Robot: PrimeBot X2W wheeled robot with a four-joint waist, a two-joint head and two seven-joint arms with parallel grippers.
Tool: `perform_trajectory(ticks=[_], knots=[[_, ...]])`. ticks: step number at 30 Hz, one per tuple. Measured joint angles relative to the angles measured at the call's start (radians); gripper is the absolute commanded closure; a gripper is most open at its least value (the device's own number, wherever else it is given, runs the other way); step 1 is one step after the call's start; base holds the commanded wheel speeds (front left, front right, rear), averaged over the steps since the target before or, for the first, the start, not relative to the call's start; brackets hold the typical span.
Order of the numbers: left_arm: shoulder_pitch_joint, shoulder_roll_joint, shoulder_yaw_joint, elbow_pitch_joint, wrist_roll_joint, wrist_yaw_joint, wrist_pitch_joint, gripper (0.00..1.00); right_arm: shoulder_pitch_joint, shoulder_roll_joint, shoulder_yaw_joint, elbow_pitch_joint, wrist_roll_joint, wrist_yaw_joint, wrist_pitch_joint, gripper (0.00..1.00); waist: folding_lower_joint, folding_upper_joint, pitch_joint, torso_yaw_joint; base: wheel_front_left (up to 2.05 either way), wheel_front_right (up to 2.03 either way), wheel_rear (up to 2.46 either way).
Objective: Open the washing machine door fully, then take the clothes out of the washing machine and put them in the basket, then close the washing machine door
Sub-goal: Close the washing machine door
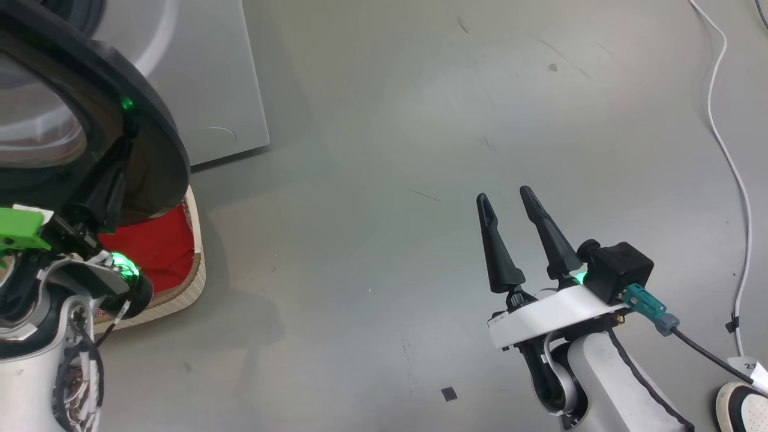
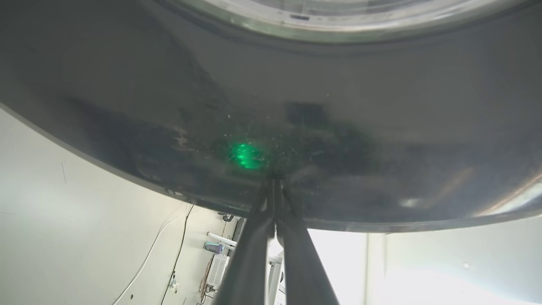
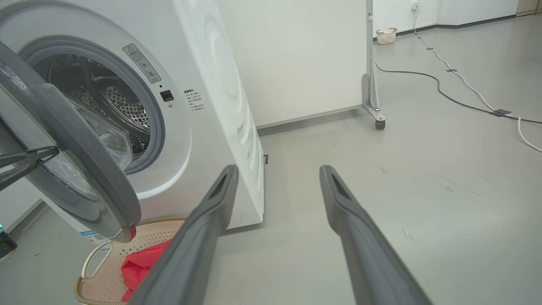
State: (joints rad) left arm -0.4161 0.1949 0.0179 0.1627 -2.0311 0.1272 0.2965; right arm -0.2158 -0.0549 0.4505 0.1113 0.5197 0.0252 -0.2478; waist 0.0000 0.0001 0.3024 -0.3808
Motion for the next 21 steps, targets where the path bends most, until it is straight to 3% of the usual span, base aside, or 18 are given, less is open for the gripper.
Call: perform_trajectory(ticks=[6,12,21], knots=[[0.000,-0.023,-0.028,0.012,0.003,0.000,0.003,1.00,0.000,0.001,-0.035,0.000,-0.014,-0.001,0.000,0.00,0.0000,0.0000,-0.020,0.025,0.00,0.00,0.00],[0.038,-0.004,-0.123,0.011,0.090,-0.012,0.042,1.00,0.001,0.001,-0.077,0.000,-0.037,-0.001,0.000,0.00,0.0000,0.0000,-0.043,0.066,0.00,0.00,0.00],[0.146,0.043,-0.229,-0.002,0.256,-0.103,0.054,1.00,0.025,-0.005,-0.113,-0.003,-0.062,-0.001,-0.004,0.00,0.0000,0.0000,-0.085,0.148,0.00,0.00,0.00]])
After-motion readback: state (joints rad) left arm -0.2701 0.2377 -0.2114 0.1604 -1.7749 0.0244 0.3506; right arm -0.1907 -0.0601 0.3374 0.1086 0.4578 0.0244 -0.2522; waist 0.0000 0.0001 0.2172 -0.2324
